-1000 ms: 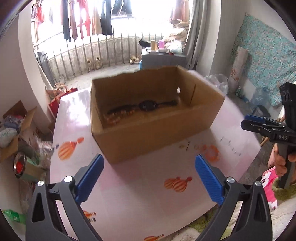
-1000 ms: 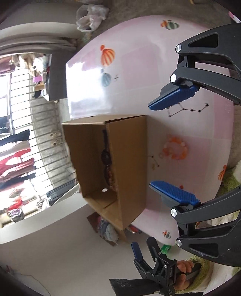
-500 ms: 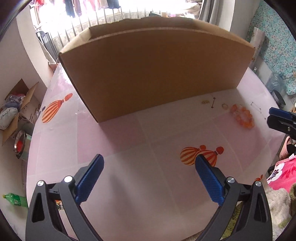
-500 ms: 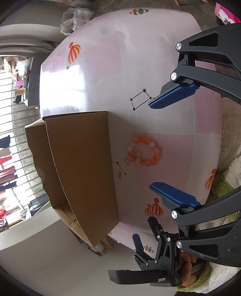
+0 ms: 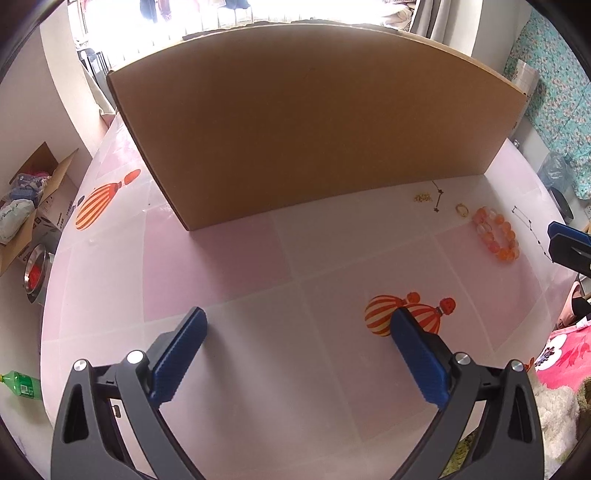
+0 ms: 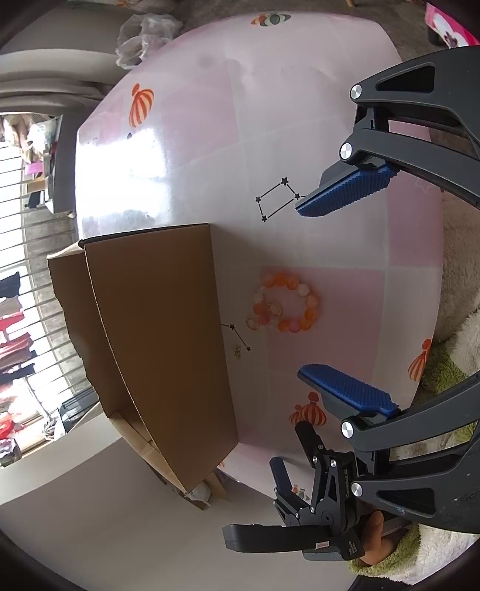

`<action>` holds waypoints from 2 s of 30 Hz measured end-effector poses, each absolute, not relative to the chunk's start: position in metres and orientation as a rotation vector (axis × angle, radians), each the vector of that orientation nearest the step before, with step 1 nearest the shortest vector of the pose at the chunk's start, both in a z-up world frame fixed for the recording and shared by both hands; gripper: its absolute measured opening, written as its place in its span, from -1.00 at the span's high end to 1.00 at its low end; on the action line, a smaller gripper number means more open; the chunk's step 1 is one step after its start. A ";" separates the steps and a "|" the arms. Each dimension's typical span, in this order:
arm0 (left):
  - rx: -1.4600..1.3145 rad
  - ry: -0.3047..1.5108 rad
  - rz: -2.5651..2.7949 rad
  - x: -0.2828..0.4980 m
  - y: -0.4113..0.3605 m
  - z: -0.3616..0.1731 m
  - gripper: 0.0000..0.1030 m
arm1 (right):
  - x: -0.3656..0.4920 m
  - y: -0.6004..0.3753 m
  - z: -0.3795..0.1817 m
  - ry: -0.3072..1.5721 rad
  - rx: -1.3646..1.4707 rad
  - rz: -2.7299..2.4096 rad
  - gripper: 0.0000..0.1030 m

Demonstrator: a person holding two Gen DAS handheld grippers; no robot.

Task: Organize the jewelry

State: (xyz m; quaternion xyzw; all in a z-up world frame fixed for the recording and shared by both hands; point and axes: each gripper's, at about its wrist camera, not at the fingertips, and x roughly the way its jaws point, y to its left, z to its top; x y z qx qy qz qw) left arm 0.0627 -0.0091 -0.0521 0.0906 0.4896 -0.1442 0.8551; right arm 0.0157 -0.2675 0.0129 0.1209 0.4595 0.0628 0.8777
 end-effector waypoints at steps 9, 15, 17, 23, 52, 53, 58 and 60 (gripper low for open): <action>0.193 1.019 -0.298 0.056 -0.008 -0.052 -0.92 | 0.016 -0.269 0.015 0.952 0.256 0.137 -0.53; 0.190 1.009 -0.297 0.052 -0.012 -0.049 -0.92 | 0.016 -0.268 0.016 0.950 0.256 0.139 -0.53; 0.190 1.010 -0.297 0.052 -0.012 -0.049 -0.92 | 0.016 -0.267 0.016 0.950 0.256 0.138 -0.53; 0.190 1.008 -0.299 0.051 -0.012 -0.049 -0.92 | 0.012 -0.276 0.022 0.902 0.286 0.114 -0.53; 0.186 0.968 -0.316 0.045 -0.015 -0.047 -0.92 | 0.055 -0.206 -0.006 1.019 -0.155 0.287 0.79; 0.186 0.968 -0.316 0.044 -0.016 -0.046 -0.92 | 0.056 -0.203 -0.006 1.023 -0.170 0.293 0.84; 0.186 0.965 -0.317 0.045 -0.016 -0.046 -0.92 | 0.061 -0.201 0.001 1.001 -0.173 0.313 0.86; 0.186 0.964 -0.318 0.045 -0.017 -0.046 -0.92 | 0.064 -0.207 0.007 0.986 -0.129 0.306 0.86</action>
